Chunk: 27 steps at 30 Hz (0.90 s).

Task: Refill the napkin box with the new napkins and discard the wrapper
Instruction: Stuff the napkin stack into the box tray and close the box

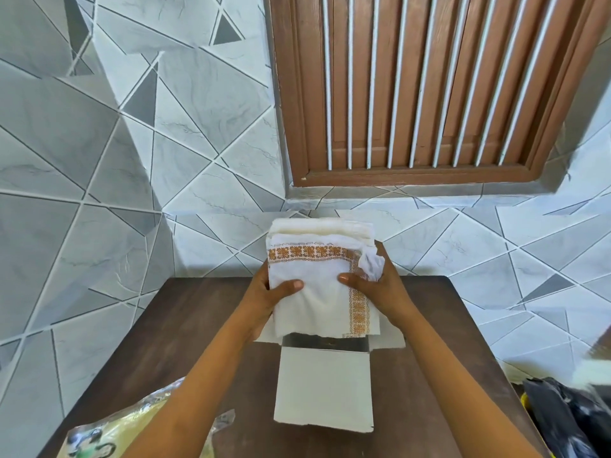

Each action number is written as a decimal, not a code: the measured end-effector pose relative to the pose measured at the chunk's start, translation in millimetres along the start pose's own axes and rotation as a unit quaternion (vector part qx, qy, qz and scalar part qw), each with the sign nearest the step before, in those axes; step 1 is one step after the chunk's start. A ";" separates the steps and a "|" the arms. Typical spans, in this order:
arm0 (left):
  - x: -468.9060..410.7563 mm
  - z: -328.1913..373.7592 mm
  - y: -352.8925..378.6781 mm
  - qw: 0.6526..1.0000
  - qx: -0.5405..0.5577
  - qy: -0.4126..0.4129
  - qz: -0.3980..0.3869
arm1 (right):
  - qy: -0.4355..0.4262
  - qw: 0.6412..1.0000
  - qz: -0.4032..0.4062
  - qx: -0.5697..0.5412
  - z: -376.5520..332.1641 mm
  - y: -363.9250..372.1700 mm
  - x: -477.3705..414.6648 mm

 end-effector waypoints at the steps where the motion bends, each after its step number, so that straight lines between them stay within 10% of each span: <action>1: 0.8 -6.4 -0.4 1.000 0.004 0.002 0.001 | 0.005 1.000 0.003 -0.003 2.6 1.4 2.4; 27: -5.1 -40.9 -9.3 0.996 -0.071 0.063 0.005 | 0.102 0.972 0.209 -0.023 14.1 32.8 52.9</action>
Point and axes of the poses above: each hand's wrist, its own x-axis away from the middle knuckle, its own y-axis out of the palm, z = x × y, the point moved 2 cm from there along -x, towards the middle knuckle, and after that the axes turned 11 degrees about z, right-handed, at the moved point
